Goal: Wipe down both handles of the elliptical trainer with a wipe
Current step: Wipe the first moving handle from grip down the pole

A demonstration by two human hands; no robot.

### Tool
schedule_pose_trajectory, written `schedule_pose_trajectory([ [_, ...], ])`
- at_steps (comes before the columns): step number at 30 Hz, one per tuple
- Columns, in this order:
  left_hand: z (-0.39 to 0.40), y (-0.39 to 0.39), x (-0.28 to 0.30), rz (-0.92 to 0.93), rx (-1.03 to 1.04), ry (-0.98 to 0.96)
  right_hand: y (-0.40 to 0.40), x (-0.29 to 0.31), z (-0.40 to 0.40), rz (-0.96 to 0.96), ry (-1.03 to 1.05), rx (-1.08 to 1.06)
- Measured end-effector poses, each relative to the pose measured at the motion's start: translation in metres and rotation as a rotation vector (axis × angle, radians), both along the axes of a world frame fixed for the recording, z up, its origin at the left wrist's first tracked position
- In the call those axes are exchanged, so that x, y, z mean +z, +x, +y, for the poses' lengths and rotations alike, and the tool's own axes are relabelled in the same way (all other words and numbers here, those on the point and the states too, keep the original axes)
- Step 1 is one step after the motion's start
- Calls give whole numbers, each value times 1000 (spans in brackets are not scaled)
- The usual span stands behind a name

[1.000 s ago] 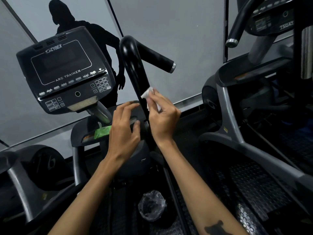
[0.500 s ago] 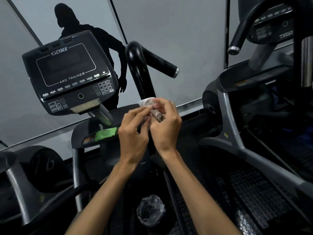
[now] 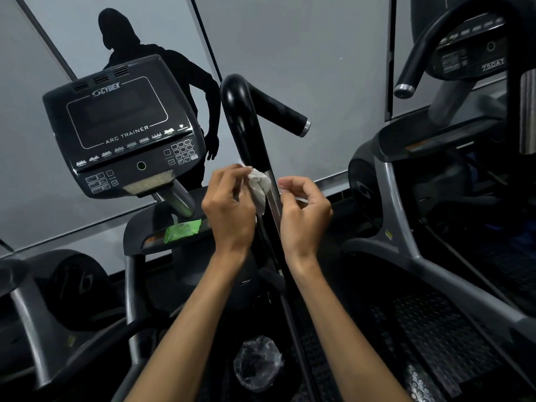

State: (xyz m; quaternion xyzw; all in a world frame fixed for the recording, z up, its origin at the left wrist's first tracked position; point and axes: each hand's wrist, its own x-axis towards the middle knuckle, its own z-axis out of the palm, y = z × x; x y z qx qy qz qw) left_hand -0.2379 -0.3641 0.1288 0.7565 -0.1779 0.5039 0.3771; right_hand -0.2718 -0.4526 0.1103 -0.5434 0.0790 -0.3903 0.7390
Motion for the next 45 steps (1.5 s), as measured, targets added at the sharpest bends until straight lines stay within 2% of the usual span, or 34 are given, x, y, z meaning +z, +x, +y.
schedule_pose_trajectory([
  [3, -9, -10, -20, 82, 18, -121, 2, 3, -2, 7, 12, -24],
  [6, -7, -20, -34, 99, -10, -47, 3, 2, 0, 17, 13, -28],
  [8, -6, -15, -19, 95, -15, -53, 6, 2, 4, 24, -6, -19],
  [11, -10, -5, 6, 120, -33, -218, 5, 3, 13, 18, -25, -3],
  [13, -13, -7, 0, 169, -32, -283, 4, 4, 14, 10, -25, -5],
  [17, -14, -17, -21, 248, -25, -257, 3, 4, 11, -17, 3, -21],
  [21, -28, -10, -4, 197, -15, -295, 0, 6, 13, -33, 8, -41],
  [23, -28, -12, -14, 189, -6, -302, 0, 3, 12, -27, 13, -44],
  [27, -16, -16, -39, 333, 10, -281, 4, -1, 9, -16, 23, -63],
  [32, -24, -7, -6, 228, -6, -355, 4, -1, 19, -26, 20, -39],
  [37, -24, -28, -46, 389, -60, -315, 5, -6, 15, -4, 2, -60],
  [41, -22, -20, -25, 226, -62, -250, 8, -6, 13, -11, 14, -59],
  [45, -13, 5, -3, 200, -111, -376, 9, -5, 11, -32, 22, -43],
])
